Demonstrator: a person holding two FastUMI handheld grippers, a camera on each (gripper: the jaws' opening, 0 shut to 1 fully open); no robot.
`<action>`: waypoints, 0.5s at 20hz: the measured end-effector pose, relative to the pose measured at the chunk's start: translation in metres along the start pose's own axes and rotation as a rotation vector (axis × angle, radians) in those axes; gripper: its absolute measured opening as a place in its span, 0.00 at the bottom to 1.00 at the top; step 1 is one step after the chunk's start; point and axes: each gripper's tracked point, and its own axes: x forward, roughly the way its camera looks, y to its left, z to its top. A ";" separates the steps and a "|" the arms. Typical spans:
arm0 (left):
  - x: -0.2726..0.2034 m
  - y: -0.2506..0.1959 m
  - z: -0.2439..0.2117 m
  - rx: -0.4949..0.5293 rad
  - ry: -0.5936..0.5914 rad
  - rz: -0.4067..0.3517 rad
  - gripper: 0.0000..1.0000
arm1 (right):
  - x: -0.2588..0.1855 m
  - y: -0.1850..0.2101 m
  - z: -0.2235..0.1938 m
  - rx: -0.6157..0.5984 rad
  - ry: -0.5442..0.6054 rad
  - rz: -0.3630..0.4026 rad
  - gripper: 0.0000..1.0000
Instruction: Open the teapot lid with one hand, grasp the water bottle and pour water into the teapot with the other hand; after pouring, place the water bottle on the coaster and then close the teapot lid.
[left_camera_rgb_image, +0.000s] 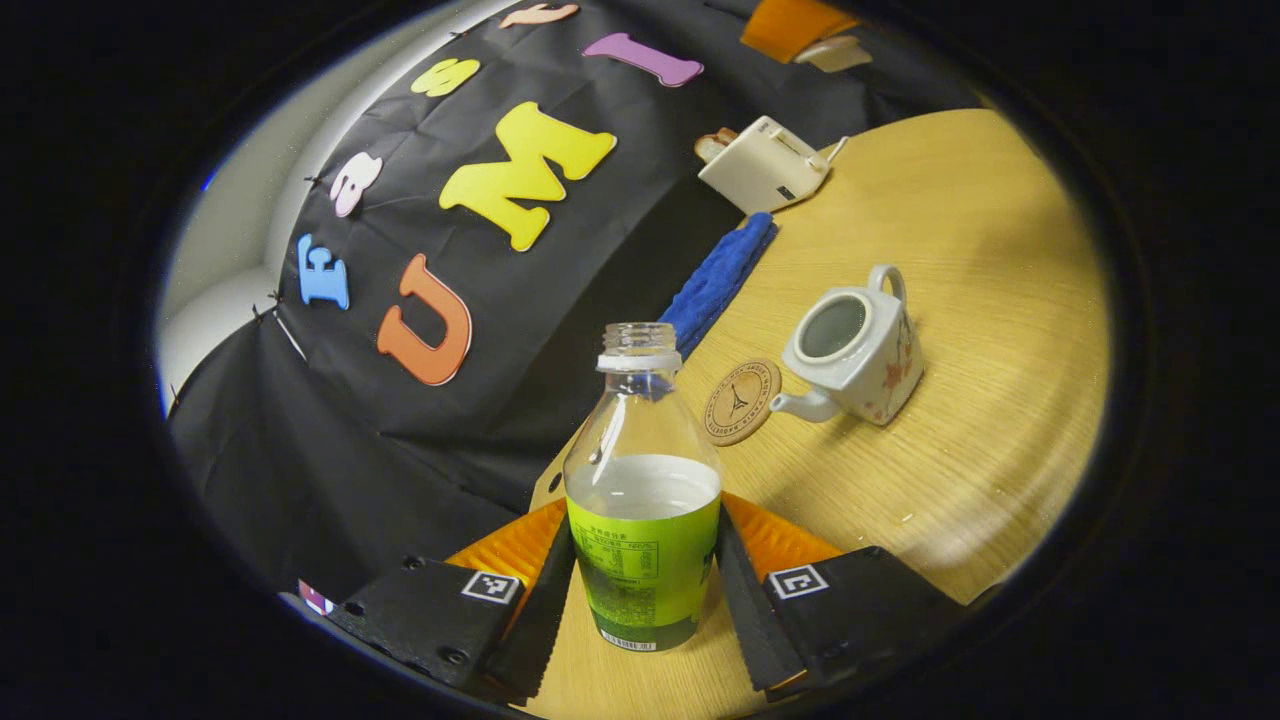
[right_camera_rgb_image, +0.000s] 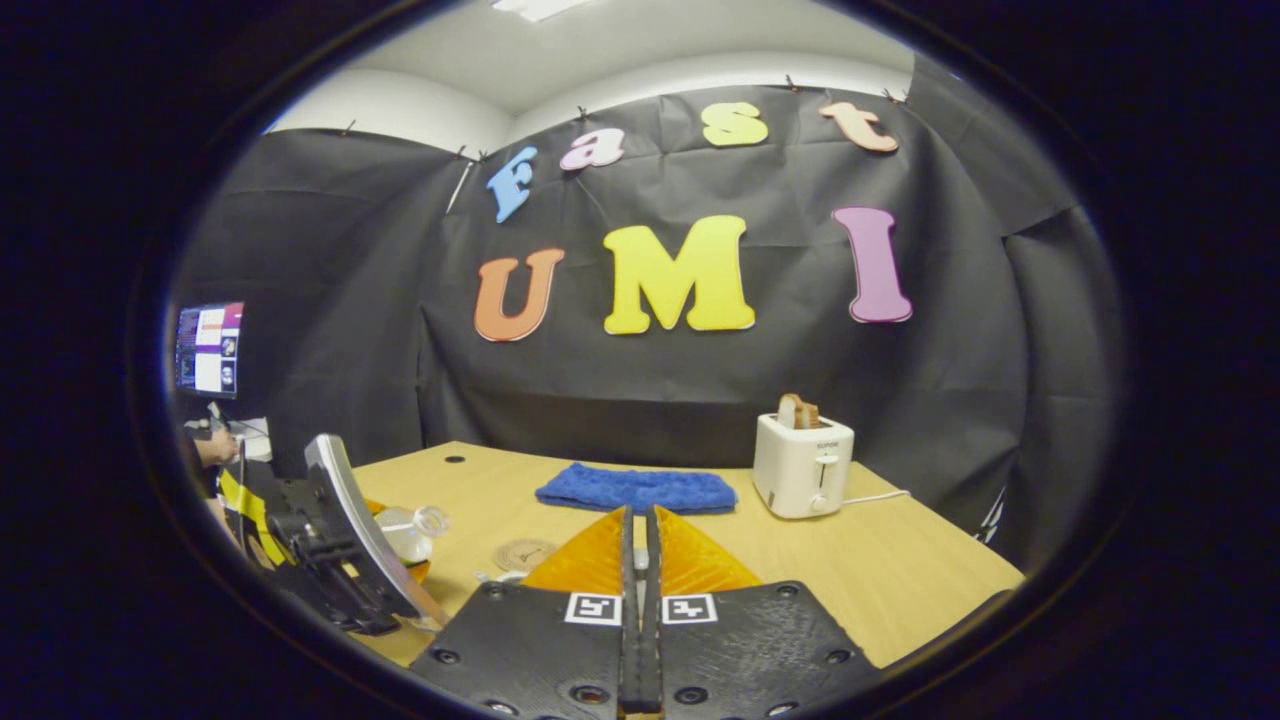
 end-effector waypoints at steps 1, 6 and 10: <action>0.001 -0.001 0.002 0.019 0.006 -0.005 0.75 | -0.002 -0.005 0.004 0.016 -0.015 -0.011 0.00; 0.003 -0.004 0.008 0.186 0.031 -0.014 0.75 | -0.013 -0.029 0.026 0.082 -0.080 -0.073 0.00; -0.001 -0.006 0.012 0.322 0.047 -0.019 0.75 | -0.015 -0.052 0.023 0.112 -0.062 -0.135 0.00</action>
